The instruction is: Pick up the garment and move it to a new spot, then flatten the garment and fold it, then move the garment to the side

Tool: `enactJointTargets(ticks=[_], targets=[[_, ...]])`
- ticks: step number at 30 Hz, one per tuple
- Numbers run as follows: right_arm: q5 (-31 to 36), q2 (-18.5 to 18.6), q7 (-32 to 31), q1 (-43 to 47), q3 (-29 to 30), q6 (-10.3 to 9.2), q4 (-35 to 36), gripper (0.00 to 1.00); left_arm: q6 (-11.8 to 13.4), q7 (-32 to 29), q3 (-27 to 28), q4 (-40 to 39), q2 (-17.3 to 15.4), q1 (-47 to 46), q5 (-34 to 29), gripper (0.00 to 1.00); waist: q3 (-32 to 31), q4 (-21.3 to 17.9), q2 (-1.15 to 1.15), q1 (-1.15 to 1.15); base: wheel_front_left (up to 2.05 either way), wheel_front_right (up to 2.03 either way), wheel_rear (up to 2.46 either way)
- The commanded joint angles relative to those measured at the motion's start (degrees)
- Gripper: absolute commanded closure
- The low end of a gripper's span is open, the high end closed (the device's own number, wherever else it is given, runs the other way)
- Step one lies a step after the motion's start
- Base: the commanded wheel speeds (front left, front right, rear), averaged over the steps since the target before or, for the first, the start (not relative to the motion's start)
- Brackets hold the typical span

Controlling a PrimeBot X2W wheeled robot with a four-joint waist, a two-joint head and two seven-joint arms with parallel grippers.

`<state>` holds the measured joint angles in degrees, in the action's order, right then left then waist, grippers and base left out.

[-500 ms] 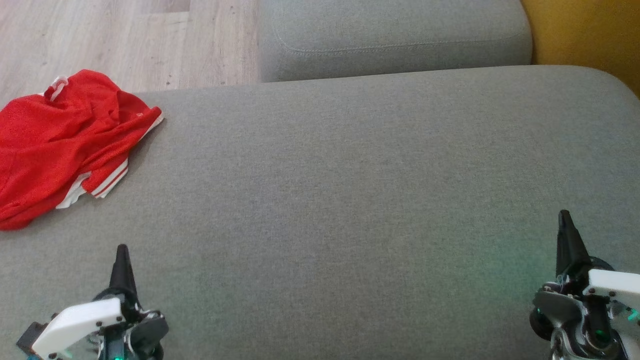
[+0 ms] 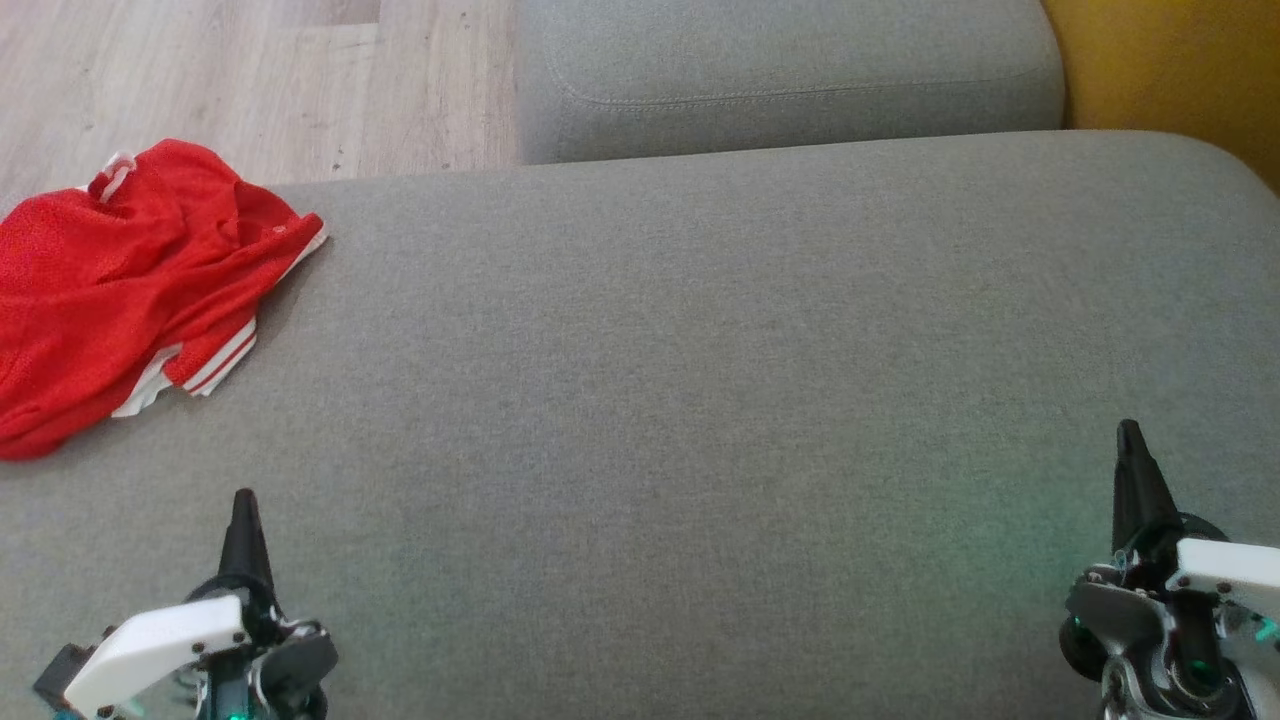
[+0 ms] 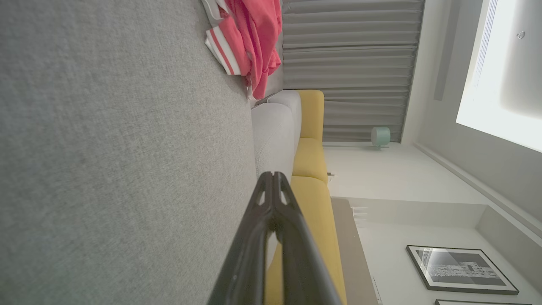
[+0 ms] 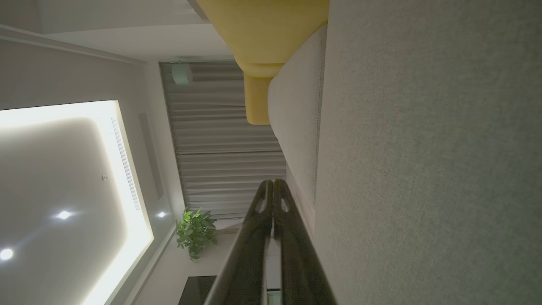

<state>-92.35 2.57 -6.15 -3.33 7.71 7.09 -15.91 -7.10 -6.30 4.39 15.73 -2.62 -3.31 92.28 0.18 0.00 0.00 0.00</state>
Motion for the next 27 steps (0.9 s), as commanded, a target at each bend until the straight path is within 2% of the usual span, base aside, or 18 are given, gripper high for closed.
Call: enactJointTargets(ticks=[1, 27], targets=[[0.2, 0.3, -0.3, -2.9, -1.2, 0.40, 1.9, 1.00, -0.4, -0.2, 2.1, -1.7, -0.3, -2.9, -0.1, 1.00, 0.0, 0.0, 0.00, 0.00, 0.00, 0.00, 0.00], [0.2, 0.3, -0.3, -2.9, -1.2, 0.40, 1.9, 1.00, -0.4, -0.2, 2.1, -1.7, -0.3, -2.9, -0.1, 1.00, 0.0, 0.0, 0.00, 0.00, 0.00, 0.00, 0.00]])
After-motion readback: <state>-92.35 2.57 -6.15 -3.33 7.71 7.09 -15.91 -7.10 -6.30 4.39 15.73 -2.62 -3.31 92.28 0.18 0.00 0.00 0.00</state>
